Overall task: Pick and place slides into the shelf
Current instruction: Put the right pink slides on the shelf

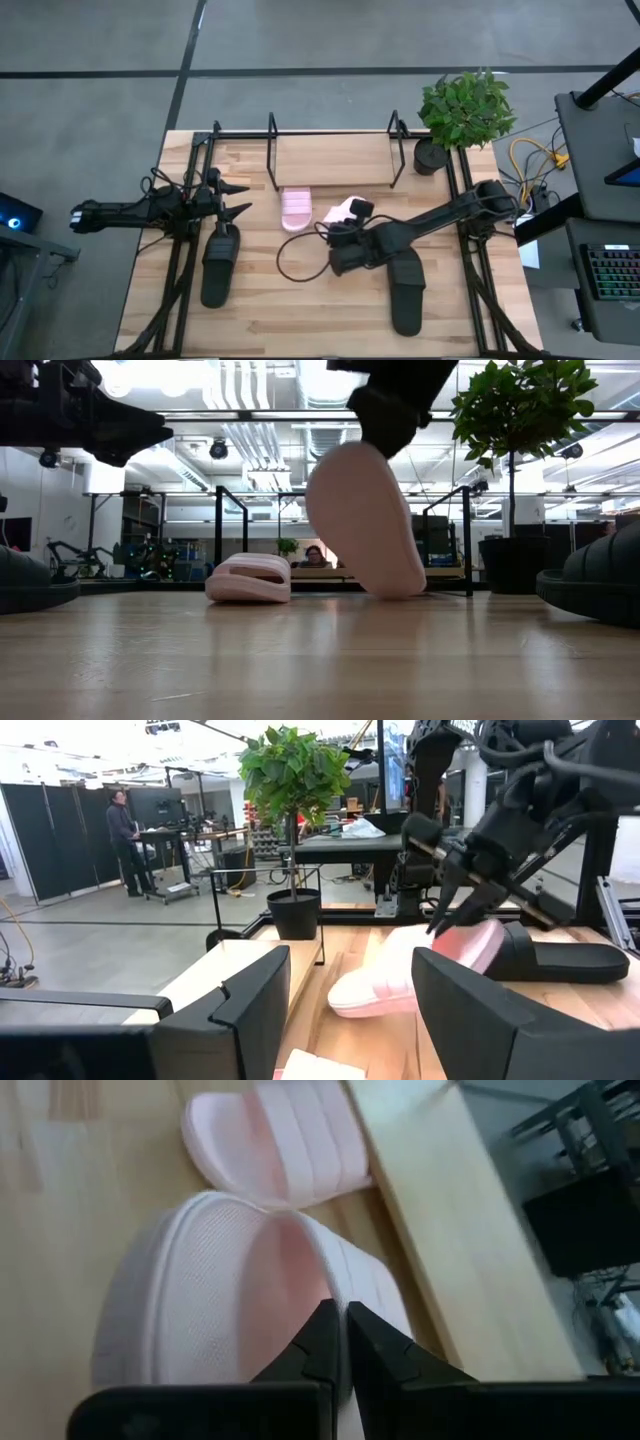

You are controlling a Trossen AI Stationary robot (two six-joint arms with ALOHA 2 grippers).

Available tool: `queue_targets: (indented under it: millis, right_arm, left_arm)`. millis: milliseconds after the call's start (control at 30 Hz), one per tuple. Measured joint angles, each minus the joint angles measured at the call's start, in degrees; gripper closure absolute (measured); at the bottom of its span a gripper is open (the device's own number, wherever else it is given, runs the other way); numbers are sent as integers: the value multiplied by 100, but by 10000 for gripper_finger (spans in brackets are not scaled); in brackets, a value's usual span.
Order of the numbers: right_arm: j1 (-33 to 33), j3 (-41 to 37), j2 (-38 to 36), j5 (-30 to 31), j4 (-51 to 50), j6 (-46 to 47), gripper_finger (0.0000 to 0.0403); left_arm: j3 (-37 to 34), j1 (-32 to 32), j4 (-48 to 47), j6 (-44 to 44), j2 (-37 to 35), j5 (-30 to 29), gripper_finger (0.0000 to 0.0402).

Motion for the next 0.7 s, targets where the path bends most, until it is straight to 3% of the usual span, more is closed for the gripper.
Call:
queue_targets:
  millis: [333,700]
  right_arm:
    - [60,1,-406,162,34,-99,394]
    - [106,1,-589,667,712,-1171,395]
  left_arm:
    - [0,0,2,-11,4,-4,206]
    - [0,-1,0,-31,9,-1,206]
